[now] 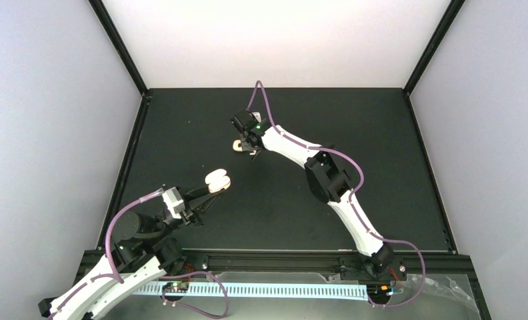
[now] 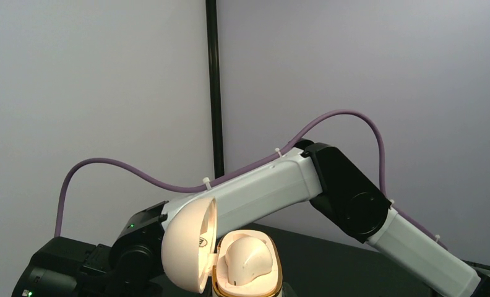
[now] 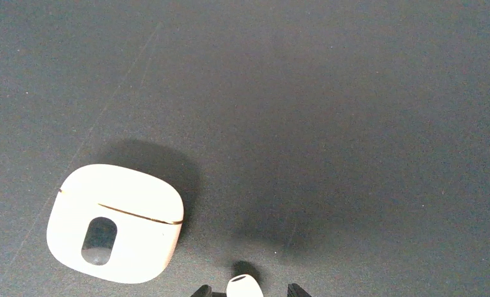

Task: Insert the wireless bluetooth earbuds into the charging case
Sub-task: Move the earbud to the center of the board.

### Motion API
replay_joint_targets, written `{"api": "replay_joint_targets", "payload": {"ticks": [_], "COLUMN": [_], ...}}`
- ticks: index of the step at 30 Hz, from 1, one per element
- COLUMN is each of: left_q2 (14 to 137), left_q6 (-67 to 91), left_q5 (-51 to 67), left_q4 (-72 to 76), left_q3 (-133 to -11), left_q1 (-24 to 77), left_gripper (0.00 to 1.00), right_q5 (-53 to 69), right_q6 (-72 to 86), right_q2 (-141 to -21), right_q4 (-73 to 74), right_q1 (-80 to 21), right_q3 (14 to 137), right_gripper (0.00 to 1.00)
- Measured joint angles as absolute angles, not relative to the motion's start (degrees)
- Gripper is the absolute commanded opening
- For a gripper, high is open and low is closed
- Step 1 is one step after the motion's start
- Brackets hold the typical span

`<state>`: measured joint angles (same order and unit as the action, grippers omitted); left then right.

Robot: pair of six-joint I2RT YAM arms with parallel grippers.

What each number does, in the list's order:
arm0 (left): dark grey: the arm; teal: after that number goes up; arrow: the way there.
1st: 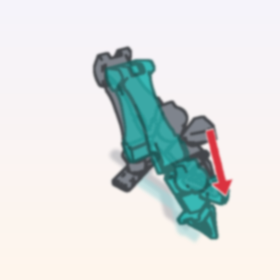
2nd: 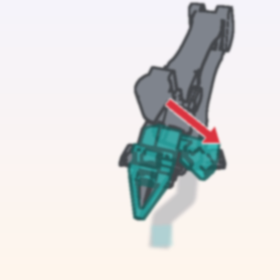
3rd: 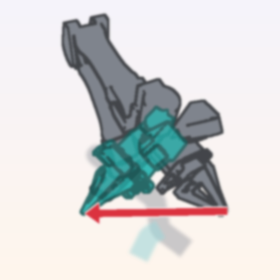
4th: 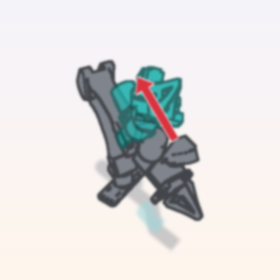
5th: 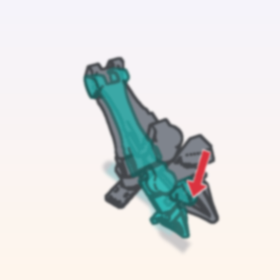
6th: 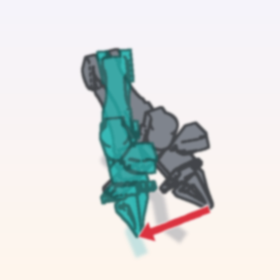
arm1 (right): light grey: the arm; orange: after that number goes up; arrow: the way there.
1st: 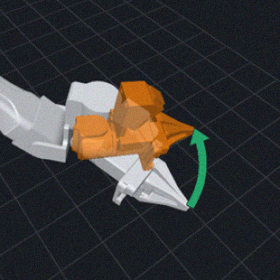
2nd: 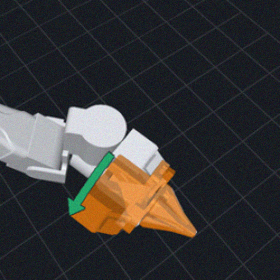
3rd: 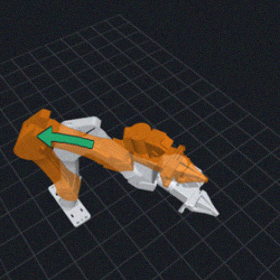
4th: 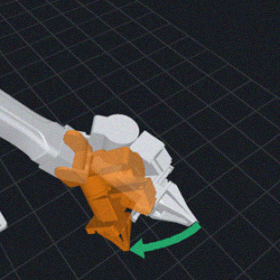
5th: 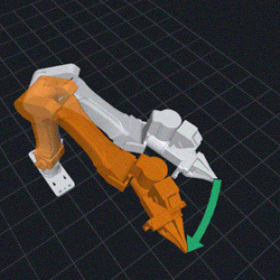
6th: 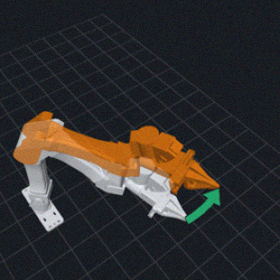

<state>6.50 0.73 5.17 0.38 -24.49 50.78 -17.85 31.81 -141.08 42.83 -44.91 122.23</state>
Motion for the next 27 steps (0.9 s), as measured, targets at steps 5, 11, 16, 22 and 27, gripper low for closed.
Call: {"api": "replay_joint_targets", "payload": {"ticks": [5,11,16,22,27], "left_q2": [6.50,6.50,6.50,6.50,6.50], "left_q6": [0.64,0.51,0.38,0.36,0.36], "left_q5": [5.17,5.15,5.17,5.15,5.15], "left_q4": [0.40,0.40,0.40,0.40,0.40], "left_q3": [-24.49,-24.49,-24.49,-24.49,-24.49], "left_q1": [50.78,50.78,50.78,50.78,50.78], "left_gripper": [0.02,0.02,0.02,0.01,0.01], "right_q5": [-17.85,-17.85,-17.85,-17.63,-17.52], "right_q6": [31.68,31.14,30.72,30.55,30.44], "right_q2": [-141.21,-142.32,-142.82,-142.76,-140.70], "right_q4": [42.83,42.89,42.85,42.15,38.96], "right_q1": [-44.91,-44.91,-44.91,-44.93,-44.97], "right_q3": [122.48,122.72,122.89,122.34,118.21], "right_gripper": [0.28,0.26,0.23,0.15,0.13]}}
